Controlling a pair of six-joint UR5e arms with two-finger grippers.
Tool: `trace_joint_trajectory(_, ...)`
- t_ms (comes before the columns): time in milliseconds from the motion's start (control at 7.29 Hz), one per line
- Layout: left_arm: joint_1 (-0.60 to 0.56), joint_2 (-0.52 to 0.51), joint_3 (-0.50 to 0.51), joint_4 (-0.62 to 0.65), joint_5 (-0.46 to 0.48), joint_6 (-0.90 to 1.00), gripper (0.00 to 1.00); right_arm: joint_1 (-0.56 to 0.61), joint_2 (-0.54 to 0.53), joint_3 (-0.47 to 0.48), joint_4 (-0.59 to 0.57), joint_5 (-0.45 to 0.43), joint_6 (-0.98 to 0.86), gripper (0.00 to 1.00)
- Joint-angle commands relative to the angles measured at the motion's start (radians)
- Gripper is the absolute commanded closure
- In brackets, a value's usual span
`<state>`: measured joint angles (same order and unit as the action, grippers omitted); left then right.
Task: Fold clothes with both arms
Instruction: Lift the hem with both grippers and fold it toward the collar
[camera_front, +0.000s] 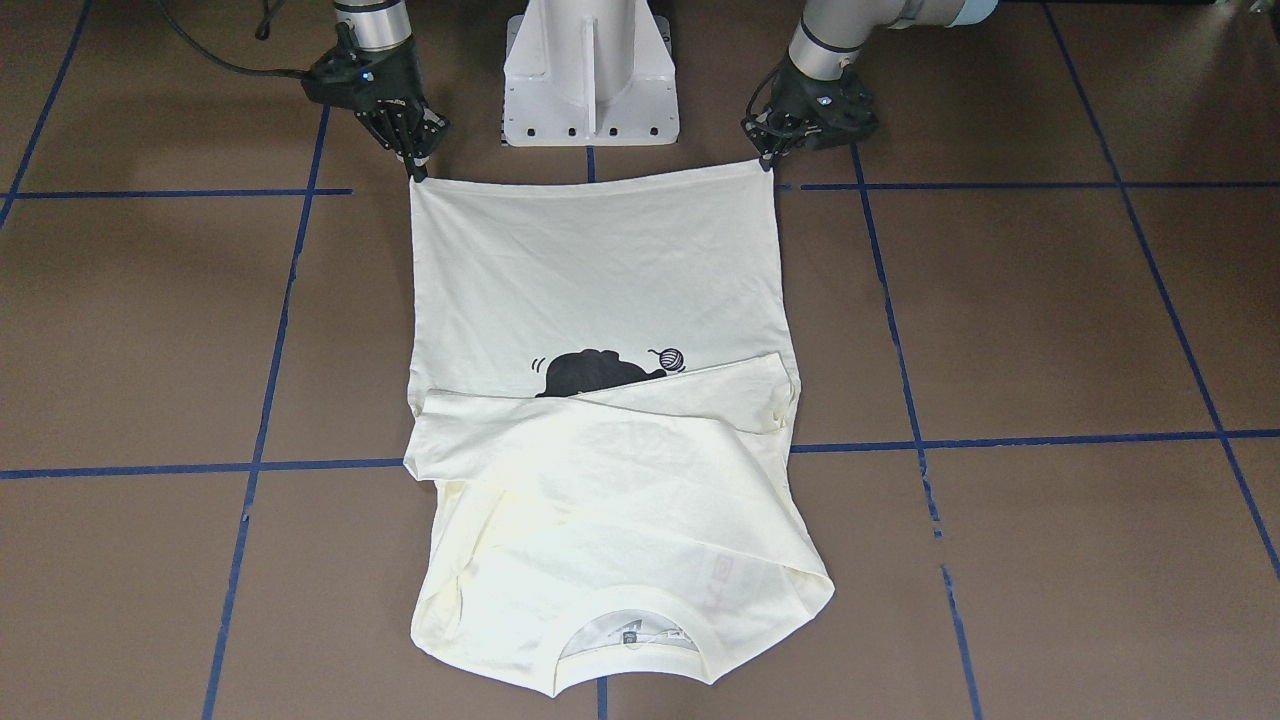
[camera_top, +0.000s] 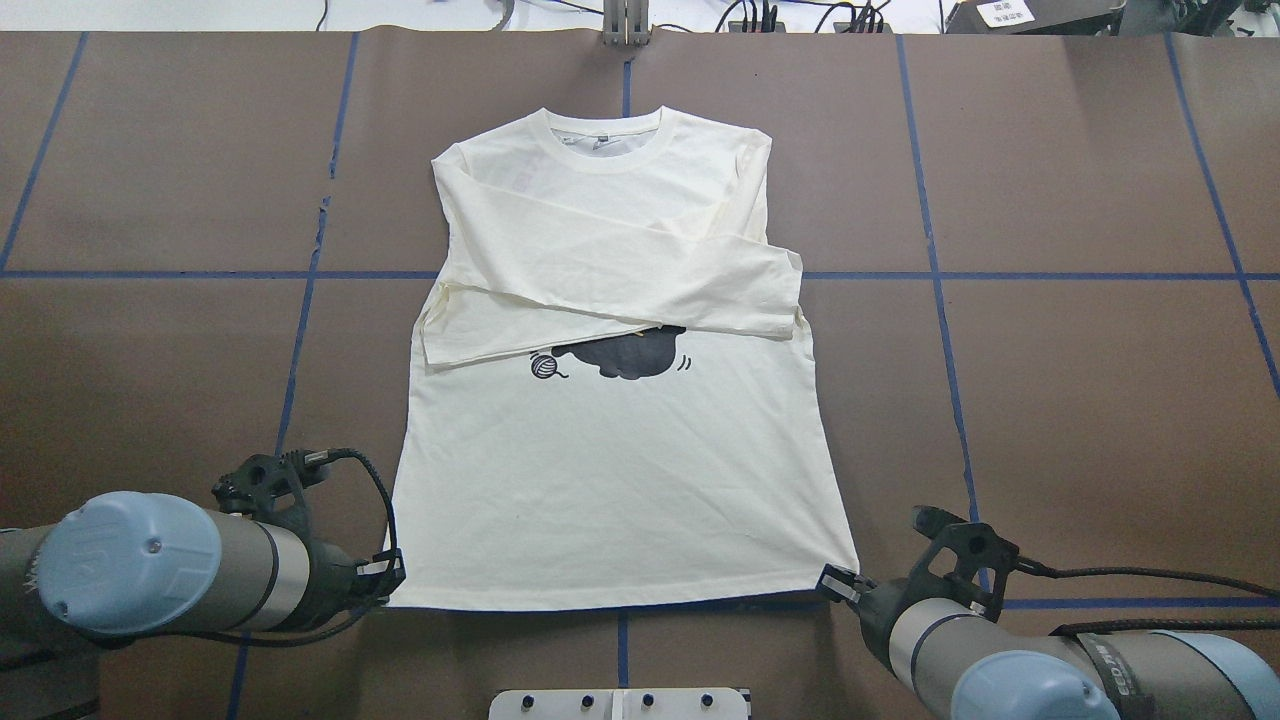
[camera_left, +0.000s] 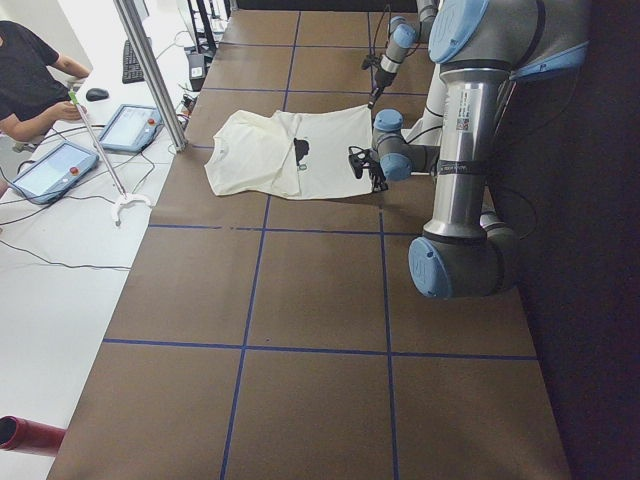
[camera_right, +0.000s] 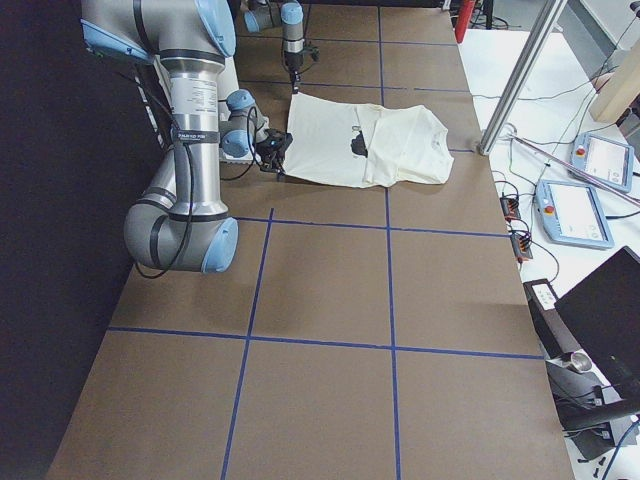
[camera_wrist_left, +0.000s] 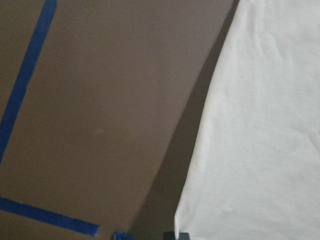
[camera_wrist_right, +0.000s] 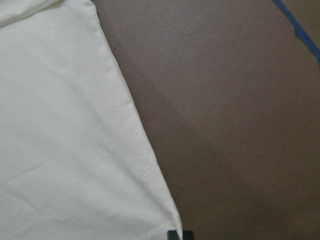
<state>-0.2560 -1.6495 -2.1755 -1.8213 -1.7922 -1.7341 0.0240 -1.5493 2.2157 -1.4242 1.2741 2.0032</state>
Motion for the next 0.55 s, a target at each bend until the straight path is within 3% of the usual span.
trace_joint_trajectory(0,0.0,-0.003,-0.076,0.002,-0.053,-0.071,1.0,-0.013,-0.023,0.048,0.001,-0.004,0.002,1.0)
trace_joint_trajectory(274,-0.04,-0.013,-0.061,0.002,-0.047,-0.061,1.0,0.057,0.046,0.035,-0.002,0.01,-0.033,1.0)
trace_joint_trajectory(412,-0.133,-0.041,-0.047,0.004,-0.047,0.027,1.0,0.133,0.11,0.015,-0.004,0.037,-0.146,1.0)
